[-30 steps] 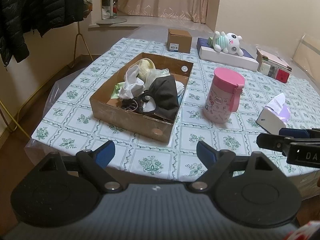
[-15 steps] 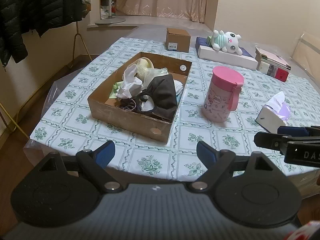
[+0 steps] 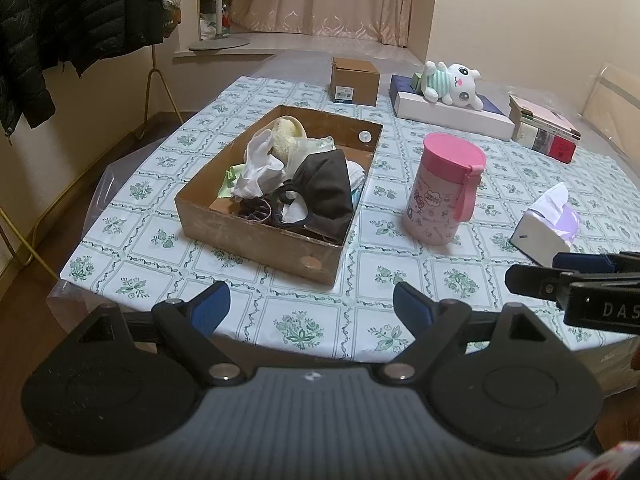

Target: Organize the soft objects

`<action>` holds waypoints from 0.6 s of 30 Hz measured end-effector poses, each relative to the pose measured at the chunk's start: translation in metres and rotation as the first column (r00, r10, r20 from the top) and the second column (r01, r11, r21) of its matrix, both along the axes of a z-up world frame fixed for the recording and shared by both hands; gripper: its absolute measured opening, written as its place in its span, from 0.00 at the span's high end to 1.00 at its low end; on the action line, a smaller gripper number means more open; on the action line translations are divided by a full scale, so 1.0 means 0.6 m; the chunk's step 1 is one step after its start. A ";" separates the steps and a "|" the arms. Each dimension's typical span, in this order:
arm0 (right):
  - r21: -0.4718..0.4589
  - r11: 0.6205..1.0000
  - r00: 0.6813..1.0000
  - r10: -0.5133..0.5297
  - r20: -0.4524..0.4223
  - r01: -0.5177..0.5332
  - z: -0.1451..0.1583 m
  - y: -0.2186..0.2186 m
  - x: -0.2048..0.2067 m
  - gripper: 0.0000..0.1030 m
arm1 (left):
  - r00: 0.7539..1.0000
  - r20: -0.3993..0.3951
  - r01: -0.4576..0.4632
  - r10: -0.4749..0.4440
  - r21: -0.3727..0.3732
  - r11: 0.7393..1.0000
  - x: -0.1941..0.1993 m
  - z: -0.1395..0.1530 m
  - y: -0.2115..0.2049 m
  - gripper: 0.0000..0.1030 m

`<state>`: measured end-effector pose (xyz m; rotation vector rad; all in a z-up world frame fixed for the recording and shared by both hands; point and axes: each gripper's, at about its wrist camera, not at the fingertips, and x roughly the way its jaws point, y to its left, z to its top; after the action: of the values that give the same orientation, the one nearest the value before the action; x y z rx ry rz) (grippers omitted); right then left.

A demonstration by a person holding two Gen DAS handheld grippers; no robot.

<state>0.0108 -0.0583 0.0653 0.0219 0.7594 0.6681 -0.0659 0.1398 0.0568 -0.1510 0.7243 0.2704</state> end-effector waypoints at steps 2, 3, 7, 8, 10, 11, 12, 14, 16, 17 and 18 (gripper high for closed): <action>0.000 1.000 1.000 0.000 -0.001 0.000 -0.001 -0.001 0.001 0.30 | 1.000 0.000 0.000 0.000 0.001 1.000 0.000 0.000 0.000 0.15; 0.001 1.000 1.000 -0.001 -0.002 0.001 -0.002 -0.001 0.001 0.30 | 1.000 0.000 0.000 0.000 0.001 1.000 0.000 0.000 0.000 0.15; 0.001 1.000 1.000 -0.002 -0.003 0.002 -0.003 -0.003 0.001 0.30 | 1.000 0.001 0.001 -0.001 0.002 1.000 -0.001 0.000 0.000 0.15; 0.002 1.000 1.000 -0.002 -0.003 0.002 -0.004 -0.003 0.000 0.30 | 1.000 0.000 0.000 0.000 0.002 1.000 -0.001 0.000 0.000 0.15; 0.003 1.000 1.000 -0.005 -0.003 0.005 -0.005 -0.005 0.000 0.30 | 1.000 0.000 0.000 0.000 0.002 1.000 0.000 0.000 0.000 0.15; 0.003 1.000 1.000 -0.006 -0.004 0.006 -0.006 -0.005 0.001 0.30 | 1.000 0.000 0.001 -0.001 0.001 1.000 0.000 0.000 0.000 0.15; 0.003 1.000 1.000 -0.006 -0.004 0.007 -0.006 -0.006 0.001 0.30 | 1.000 -0.001 0.001 -0.001 0.002 1.000 -0.001 0.000 -0.001 0.15; 0.003 1.000 1.000 -0.008 -0.005 0.008 -0.006 -0.007 0.001 0.30 | 1.000 -0.001 0.002 -0.002 0.003 1.000 -0.001 0.000 -0.001 0.15; 0.004 1.000 1.000 -0.009 -0.005 0.009 -0.006 -0.006 0.001 0.30 | 1.000 -0.002 0.003 -0.003 0.003 1.000 -0.001 0.000 -0.001 0.15; 0.004 1.000 1.000 -0.008 -0.005 0.008 -0.006 -0.006 0.002 0.30 | 1.000 -0.002 0.003 -0.003 0.004 1.000 -0.001 0.000 -0.001 0.15; 0.003 1.000 1.000 -0.008 -0.005 0.008 -0.006 -0.007 0.002 0.30 | 1.000 -0.001 0.003 -0.003 0.004 1.000 -0.001 0.000 -0.001 0.15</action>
<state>0.0118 -0.0622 0.0619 0.0298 0.7625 0.6617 -0.0664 0.1390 0.0568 -0.1462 0.7253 0.2686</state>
